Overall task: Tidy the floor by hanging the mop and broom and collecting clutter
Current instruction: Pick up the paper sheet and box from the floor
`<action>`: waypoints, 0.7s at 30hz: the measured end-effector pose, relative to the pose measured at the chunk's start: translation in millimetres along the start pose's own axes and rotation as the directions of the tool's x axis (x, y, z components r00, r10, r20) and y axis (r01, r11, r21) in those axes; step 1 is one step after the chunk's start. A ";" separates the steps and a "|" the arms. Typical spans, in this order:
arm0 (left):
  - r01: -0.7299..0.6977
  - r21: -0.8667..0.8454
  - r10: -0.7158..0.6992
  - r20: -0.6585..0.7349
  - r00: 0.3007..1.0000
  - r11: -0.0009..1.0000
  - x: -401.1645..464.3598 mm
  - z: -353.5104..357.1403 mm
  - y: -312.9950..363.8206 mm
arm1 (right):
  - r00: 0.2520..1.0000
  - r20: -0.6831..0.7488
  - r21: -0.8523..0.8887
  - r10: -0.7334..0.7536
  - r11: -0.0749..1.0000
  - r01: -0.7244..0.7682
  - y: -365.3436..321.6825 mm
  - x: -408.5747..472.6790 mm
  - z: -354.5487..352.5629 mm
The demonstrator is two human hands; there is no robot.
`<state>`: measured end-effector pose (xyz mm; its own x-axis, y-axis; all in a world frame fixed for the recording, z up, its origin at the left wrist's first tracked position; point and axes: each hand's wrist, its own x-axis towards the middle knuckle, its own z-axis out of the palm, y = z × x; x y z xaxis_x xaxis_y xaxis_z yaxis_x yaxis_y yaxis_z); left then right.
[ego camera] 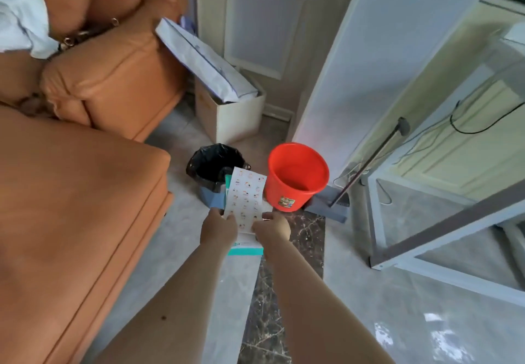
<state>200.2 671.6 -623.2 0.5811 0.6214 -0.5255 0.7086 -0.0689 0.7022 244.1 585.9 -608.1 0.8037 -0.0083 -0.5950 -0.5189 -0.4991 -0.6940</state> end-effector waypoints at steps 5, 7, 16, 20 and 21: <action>0.029 -0.002 -0.029 -0.030 0.999 1.000 69.1 -21.4 7.5 | 0.994 0.097 -0.027 0.045 0.999 -0.042 -38.4 42.8 50.8; 0.042 -0.007 -0.042 -0.018 0.999 0.999 98.9 -27.1 16.1 | 0.992 0.111 -0.039 0.059 0.998 -0.055 -55.5 64.1 67.3; 0.103 0.081 -0.101 -0.025 0.995 0.991 222.2 -49.0 41.3 | 0.981 0.132 -0.146 0.144 0.981 -0.125 -129.2 143.6 134.3; 0.089 0.107 -0.091 0.007 0.996 0.990 259.6 -41.8 44.1 | 0.973 0.120 -0.146 0.198 0.973 -0.180 -135.8 174.6 154.1; 0.093 0.109 -0.095 0.011 0.995 0.990 266.2 -39.4 45.0 | 0.972 0.112 -0.140 0.208 0.971 -0.192 -136.9 179.9 157.0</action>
<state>371.1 864.6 -712.5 0.5159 0.6164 -0.5949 0.7990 -0.0958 0.5936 414.0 788.7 -683.8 0.6404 -0.0153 -0.7679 -0.6175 -0.6047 -0.5030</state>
